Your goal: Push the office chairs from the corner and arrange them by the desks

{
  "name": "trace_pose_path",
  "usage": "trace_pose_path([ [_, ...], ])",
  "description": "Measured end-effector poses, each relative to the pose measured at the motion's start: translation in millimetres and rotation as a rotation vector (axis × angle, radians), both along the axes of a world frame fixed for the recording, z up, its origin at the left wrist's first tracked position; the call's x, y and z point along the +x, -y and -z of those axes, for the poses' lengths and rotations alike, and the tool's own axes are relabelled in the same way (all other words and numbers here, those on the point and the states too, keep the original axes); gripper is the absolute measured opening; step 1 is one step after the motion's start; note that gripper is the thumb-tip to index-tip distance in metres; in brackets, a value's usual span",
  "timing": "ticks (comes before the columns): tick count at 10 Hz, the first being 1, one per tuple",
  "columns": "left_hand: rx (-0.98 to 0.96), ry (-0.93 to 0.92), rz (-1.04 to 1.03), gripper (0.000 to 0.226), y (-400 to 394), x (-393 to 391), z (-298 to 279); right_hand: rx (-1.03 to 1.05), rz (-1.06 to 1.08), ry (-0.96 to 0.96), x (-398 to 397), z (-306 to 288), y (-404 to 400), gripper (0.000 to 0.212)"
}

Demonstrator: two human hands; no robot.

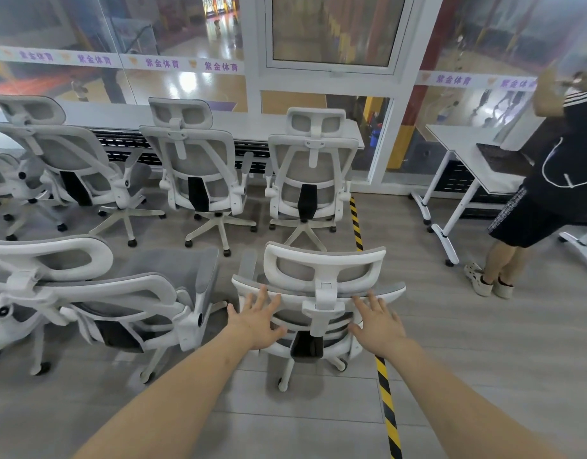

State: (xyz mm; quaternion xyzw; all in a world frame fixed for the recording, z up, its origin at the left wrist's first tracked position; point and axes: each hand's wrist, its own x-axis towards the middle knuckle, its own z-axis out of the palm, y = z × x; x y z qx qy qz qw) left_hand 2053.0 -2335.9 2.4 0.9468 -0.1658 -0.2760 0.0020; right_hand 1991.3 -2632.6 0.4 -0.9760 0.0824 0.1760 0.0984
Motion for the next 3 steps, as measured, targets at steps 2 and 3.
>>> trace_pose_path([
  [2,-0.031,0.068,0.082,0.070,-24.8,-19.7,0.7,0.004,0.071,0.033,-39.9,-15.1,-46.3,0.039],
  [3,-0.068,0.166,0.085,0.058,-44.8,-39.7,-6.5,0.007,0.065,0.087,-65.7,-20.3,-81.7,0.026],
])
